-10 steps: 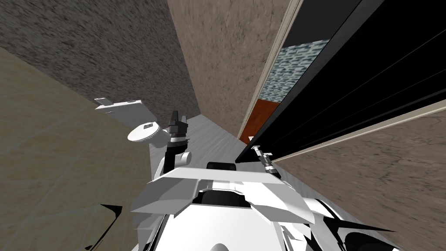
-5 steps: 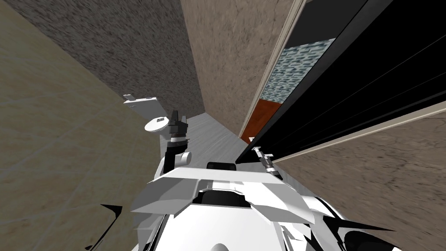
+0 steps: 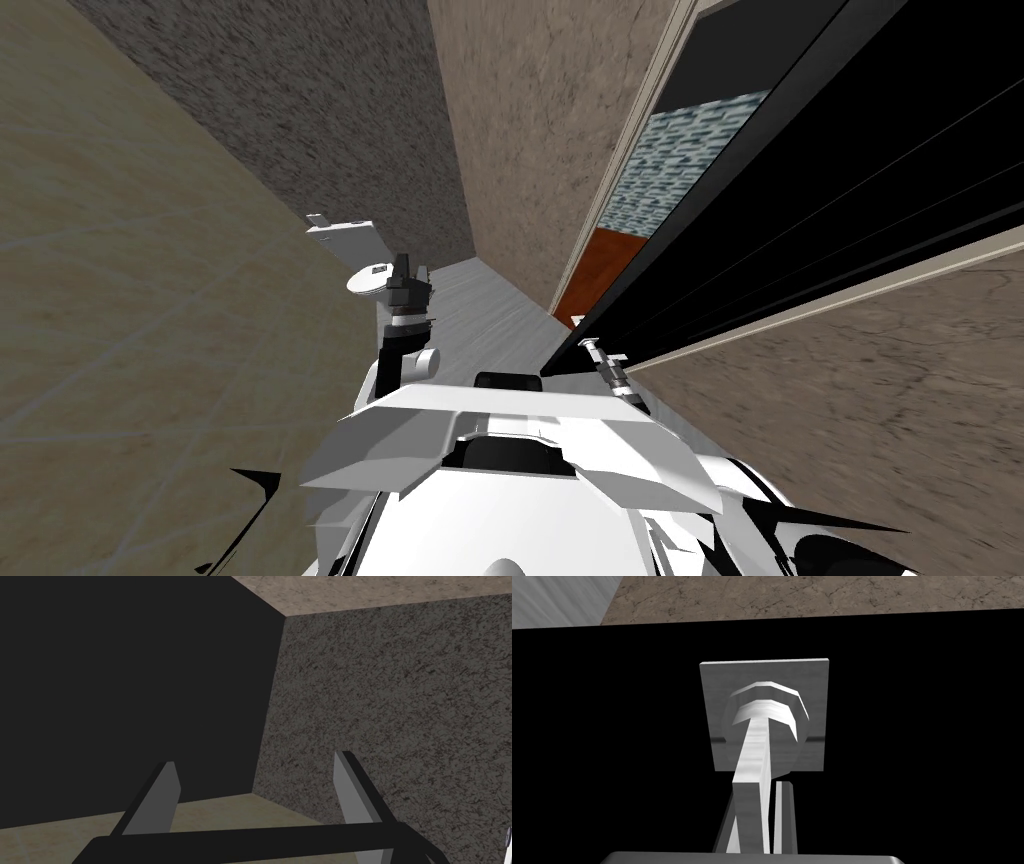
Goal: Pull the door open
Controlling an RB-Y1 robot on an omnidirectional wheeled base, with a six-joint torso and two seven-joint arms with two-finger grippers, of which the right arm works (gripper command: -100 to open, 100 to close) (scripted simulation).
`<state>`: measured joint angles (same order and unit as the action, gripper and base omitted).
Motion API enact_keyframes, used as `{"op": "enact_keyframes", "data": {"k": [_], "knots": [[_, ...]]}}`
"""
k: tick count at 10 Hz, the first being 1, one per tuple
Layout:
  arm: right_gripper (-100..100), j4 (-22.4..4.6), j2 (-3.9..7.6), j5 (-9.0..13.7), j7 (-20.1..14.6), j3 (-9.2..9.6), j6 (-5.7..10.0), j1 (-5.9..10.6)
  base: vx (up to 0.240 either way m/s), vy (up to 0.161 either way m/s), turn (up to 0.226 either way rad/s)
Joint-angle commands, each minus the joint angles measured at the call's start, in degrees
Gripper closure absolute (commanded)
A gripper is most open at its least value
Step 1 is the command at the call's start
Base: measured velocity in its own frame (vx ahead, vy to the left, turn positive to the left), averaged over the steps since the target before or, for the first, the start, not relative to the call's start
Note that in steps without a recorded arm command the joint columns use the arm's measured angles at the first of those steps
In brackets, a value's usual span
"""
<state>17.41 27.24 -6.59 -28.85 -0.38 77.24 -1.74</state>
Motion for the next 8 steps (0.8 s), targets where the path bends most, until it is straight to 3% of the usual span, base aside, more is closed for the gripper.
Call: {"op": "enact_keyframes", "data": {"k": [1, 8], "knots": [[100, 0.36, -0.12, -0.09, 0.01, 0.08, -0.23, -0.03, -0.172, -0.08, 0.174], [100, 0.2, -0.34, -0.35, 0.1, 0.22, -0.91, 1.12, -0.204, -0.079, 0.155]]}}
